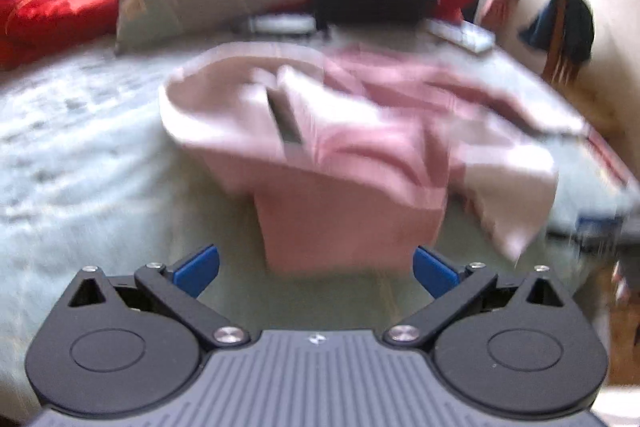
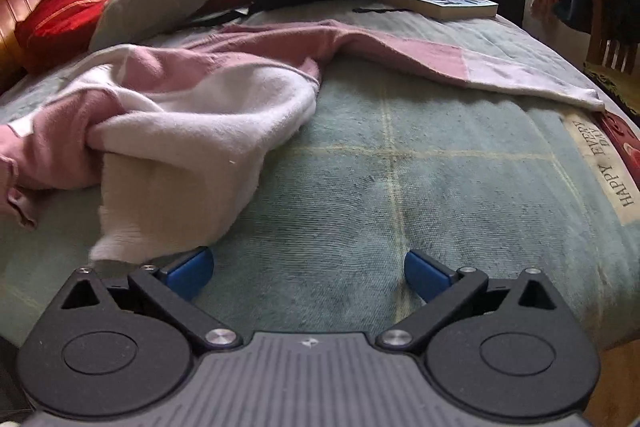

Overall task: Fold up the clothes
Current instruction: 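Move the left gripper toward the other pink sleeve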

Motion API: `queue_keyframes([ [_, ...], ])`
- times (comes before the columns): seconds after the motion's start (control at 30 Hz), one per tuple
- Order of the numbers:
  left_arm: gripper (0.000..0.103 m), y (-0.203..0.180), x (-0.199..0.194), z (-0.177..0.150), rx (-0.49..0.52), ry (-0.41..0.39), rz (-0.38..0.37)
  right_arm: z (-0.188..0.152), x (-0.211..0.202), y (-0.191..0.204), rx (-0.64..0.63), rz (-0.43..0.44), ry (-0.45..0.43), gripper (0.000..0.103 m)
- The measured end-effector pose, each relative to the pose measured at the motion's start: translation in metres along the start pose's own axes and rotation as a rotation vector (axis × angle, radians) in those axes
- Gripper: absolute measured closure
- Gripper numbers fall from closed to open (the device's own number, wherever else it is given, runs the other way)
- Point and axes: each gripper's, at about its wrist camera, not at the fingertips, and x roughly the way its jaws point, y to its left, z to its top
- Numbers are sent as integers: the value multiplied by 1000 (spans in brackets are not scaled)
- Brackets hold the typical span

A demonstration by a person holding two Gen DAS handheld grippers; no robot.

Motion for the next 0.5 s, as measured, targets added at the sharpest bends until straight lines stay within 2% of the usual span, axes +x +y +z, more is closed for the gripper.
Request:
queue_keyframes([
  [0.07, 1, 2, -5, 18, -9, -40, -7, 1, -10, 2, -8, -13, -27, 0],
  [0.17, 1, 7, 14, 44, -57, -44, 70, 5, -21, 5, -18, -15, -67, 0],
  [0.23, 1, 16, 38, 55, -118, 13, 106, 6, -25, 7, -13, 5, -86, 0],
  [0.33, 1, 30, 77, 58, -171, 155, 107, 7, -30, 9, -9, 21, -100, 0],
  [0.37, 1, 33, 86, 57, -180, 198, 135, 6, -31, 10, -10, 21, -103, 0],
  [0.5, 1, 40, 89, 45, -149, 259, 197, 2, -35, 7, -1, 23, -117, 0],
])
